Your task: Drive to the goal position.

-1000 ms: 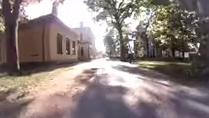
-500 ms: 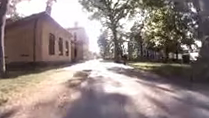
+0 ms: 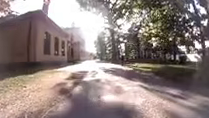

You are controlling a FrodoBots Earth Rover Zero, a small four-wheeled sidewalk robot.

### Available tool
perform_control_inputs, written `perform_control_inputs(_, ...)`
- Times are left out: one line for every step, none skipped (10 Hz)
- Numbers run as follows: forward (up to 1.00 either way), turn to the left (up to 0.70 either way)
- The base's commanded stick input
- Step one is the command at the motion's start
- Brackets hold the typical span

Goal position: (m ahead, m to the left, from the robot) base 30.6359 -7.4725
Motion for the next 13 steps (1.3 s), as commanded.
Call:
perform_control_inputs(0.85, 0.0)
perform_control_inputs(0.85, 0.0)
perform_control_inputs(0.85, 0.0)
perform_control_inputs(0.85, 0.0)
perform_control_inputs(0.85, 0.0)
perform_control_inputs(0.85, 0.0)
perform_control_inputs(0.85, 0.0)
perform_control_inputs(0.85, 0.0)
perform_control_inputs(0.85, 0.0)
perform_control_inputs(0.85, 0.0)
perform_control_inputs(0.85, 0.0)
perform_control_inputs(0.85, 0.0)
perform_control_inputs(0.85, 0.0)
